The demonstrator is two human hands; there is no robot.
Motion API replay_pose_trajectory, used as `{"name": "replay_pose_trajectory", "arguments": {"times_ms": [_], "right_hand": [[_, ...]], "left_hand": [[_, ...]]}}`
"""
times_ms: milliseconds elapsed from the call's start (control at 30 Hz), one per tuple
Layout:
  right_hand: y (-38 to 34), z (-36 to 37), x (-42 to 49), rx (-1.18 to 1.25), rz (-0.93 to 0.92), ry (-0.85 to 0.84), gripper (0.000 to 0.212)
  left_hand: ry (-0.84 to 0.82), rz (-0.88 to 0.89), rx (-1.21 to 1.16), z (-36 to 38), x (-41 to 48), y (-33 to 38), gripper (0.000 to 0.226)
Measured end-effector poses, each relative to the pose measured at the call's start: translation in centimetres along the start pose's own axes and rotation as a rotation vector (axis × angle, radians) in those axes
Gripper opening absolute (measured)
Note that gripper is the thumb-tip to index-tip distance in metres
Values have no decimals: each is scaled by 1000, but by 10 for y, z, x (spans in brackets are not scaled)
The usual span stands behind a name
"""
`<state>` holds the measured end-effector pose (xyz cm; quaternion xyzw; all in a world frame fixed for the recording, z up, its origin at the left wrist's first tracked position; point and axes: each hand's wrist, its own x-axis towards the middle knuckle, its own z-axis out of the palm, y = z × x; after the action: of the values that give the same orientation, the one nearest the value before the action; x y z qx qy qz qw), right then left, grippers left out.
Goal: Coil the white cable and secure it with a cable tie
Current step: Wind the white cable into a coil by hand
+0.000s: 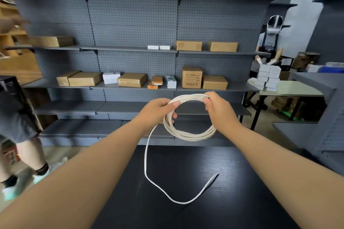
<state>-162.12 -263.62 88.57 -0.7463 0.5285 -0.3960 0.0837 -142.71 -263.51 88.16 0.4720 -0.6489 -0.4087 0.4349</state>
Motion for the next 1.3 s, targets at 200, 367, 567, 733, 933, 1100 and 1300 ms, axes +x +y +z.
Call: {"name": "replay_pose_trajectory", "arguments": {"times_ms": [200, 367, 567, 733, 933, 1100, 1300], "right_hand": [[2, 6, 1, 117, 140, 205, 22], [0, 16, -2, 229, 305, 379, 31], [-7, 27, -5, 366, 434, 507, 33], [-18, 39, -11, 458, 472, 501, 28], [-24, 46, -15, 656, 494, 416, 25], [-17, 43, -17, 812, 495, 200, 26], [-13, 26, -11, 638, 491, -100, 38]], "left_hand": [[36, -45, -270, 9, 0, -10, 25], [172, -63, -420, 29, -1, -7, 23], [407, -72, -460, 54, 1, -4, 33], [571, -38, -461, 60, 4, 1, 30], [736, 63, -205, 50, 13, 0, 37], [711, 157, 9, 31, 13, 9, 37], [544, 283, 310, 12, 15, 18, 40]]}}
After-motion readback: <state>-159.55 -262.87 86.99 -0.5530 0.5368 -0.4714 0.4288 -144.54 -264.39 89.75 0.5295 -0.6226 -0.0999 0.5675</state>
